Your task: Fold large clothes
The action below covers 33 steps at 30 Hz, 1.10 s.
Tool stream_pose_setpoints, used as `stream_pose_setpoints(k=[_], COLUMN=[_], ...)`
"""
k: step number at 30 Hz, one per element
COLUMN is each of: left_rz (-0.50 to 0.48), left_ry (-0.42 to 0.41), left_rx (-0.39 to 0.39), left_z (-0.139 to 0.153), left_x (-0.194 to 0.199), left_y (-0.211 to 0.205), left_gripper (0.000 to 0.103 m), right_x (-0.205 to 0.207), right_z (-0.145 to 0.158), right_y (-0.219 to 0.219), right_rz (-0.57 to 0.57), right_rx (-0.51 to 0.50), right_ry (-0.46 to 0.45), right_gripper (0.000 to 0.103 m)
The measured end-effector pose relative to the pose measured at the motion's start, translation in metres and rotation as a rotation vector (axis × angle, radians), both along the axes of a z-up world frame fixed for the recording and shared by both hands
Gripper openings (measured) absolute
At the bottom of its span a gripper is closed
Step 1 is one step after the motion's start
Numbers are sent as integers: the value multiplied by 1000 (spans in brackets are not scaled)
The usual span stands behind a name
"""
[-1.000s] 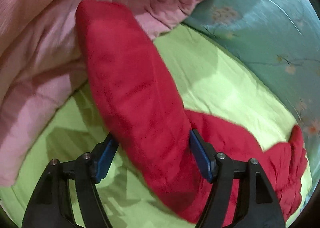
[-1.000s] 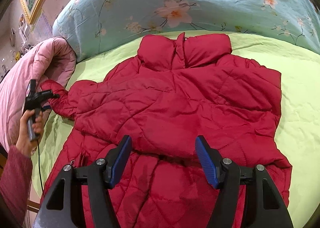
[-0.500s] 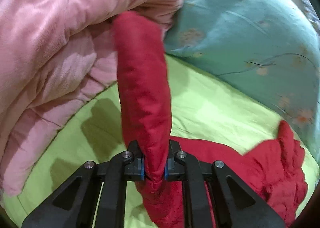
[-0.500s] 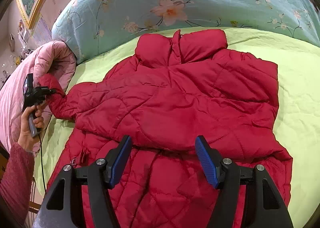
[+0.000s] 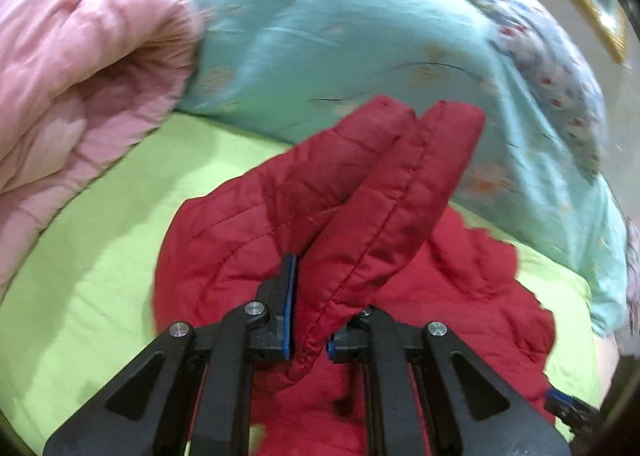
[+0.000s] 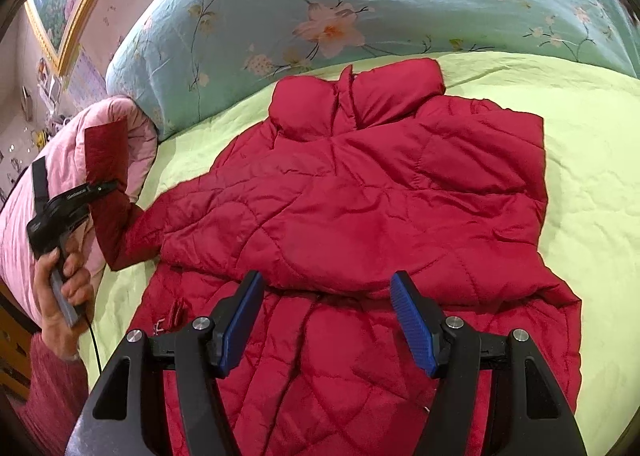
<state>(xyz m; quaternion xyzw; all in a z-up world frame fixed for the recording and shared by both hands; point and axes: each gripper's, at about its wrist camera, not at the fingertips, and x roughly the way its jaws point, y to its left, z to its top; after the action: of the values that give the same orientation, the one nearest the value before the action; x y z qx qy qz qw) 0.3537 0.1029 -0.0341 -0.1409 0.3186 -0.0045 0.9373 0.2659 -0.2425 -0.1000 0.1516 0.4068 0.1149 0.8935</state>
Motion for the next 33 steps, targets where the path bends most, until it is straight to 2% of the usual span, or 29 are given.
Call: stream_pose_setpoints(k=[8,14,20,22,27,33], left_rz=[-188,-295,-382,-398,-442,-487], left_ry=[-11,-17,15,27,52,66], left_rx=[25,30,106,127,122,141], left_z=[4,-3,-25,-32,-47,-63], left_x=[-11,-11,-11,-9,-6,-9], left_y=[-97,-148,-206,-220,-246,-267], left_gripper=[9,9,9,9,9,9], right_x=[-2,-6,-1,-1,-2,5], right_z=[2,6,10,12,10,4], right_y=[-17,-38,-61,-67,-81,-100], right_rz=[-25,-61,-87,-102,-126,-158], right_rx=[62,100,191,187,187,227], right_ry=[-2,-10,-16,-22,-14,-2], right_gripper=[69,69,69,69,69,69])
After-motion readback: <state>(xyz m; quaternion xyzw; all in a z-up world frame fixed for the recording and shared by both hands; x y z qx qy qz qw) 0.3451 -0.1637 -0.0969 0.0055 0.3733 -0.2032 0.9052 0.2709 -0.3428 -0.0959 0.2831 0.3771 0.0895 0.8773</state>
